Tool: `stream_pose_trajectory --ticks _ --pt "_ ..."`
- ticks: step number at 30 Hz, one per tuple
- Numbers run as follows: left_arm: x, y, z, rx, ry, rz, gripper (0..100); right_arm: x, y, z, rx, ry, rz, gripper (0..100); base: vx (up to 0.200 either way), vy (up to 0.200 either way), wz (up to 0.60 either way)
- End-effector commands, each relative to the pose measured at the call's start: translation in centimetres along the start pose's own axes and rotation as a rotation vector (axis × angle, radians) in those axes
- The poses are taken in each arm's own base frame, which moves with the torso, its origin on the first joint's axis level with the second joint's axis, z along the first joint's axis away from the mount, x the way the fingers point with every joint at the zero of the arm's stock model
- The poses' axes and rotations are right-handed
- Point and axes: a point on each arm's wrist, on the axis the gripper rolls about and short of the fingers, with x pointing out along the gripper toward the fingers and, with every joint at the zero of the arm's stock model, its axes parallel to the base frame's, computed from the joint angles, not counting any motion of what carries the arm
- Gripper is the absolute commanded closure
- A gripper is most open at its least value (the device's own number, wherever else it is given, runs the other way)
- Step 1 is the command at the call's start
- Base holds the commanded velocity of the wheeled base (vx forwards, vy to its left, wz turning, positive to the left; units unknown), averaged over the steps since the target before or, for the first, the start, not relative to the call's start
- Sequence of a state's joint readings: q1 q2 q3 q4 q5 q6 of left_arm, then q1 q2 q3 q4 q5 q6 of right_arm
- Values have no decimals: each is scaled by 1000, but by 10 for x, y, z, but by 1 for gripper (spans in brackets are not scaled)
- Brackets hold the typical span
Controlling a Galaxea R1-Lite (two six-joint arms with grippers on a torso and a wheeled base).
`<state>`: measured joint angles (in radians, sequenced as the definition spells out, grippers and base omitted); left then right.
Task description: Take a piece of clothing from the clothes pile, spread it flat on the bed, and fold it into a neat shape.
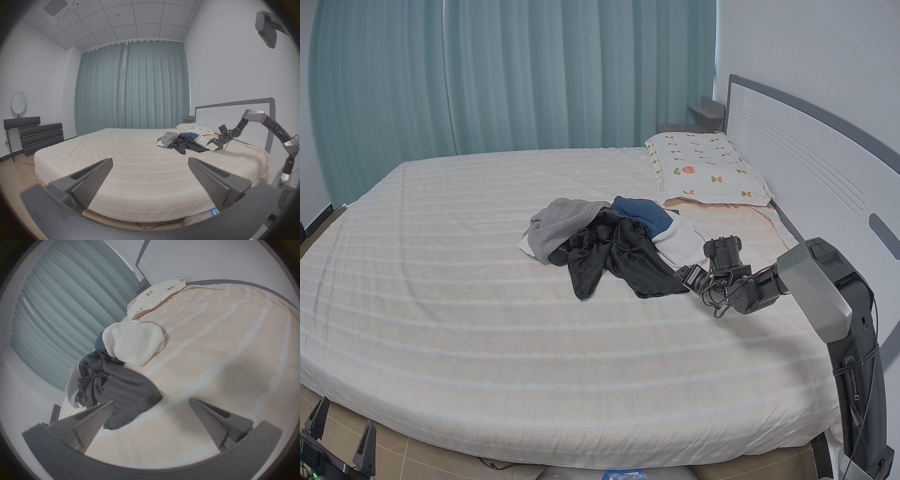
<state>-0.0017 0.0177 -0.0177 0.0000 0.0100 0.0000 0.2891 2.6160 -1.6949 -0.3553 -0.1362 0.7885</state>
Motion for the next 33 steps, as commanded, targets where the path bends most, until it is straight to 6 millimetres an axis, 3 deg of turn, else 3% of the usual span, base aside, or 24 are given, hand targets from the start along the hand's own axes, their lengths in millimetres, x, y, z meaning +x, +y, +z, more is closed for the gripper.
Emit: stream_pose_trajectory --ticks 1,17,22,23,27,33 --pt "0 0 -5 0 -2 1 0 15 3 -12 -9 -13 3 0 0 0 0" --pt "0 0 -5 0 -2 1 0 53 9 -39 -21 -82 16 0 0 0 0" --pt "0 0 -5 0 -2 1 0 54 10 -45 -29 -78 23 0 0 0 0" --pt "0 0 -5 0 -2 1 0 54 10 -45 -29 -79 24 100 0 0 0" --pt "0 0 -5 0 -2 1 0 54 11 -44 -26 -87 33 100 0 0 0" --pt "0 0 -5 0 -2 1 0 42 25 -24 -7 -139 74 100 0 0 0"
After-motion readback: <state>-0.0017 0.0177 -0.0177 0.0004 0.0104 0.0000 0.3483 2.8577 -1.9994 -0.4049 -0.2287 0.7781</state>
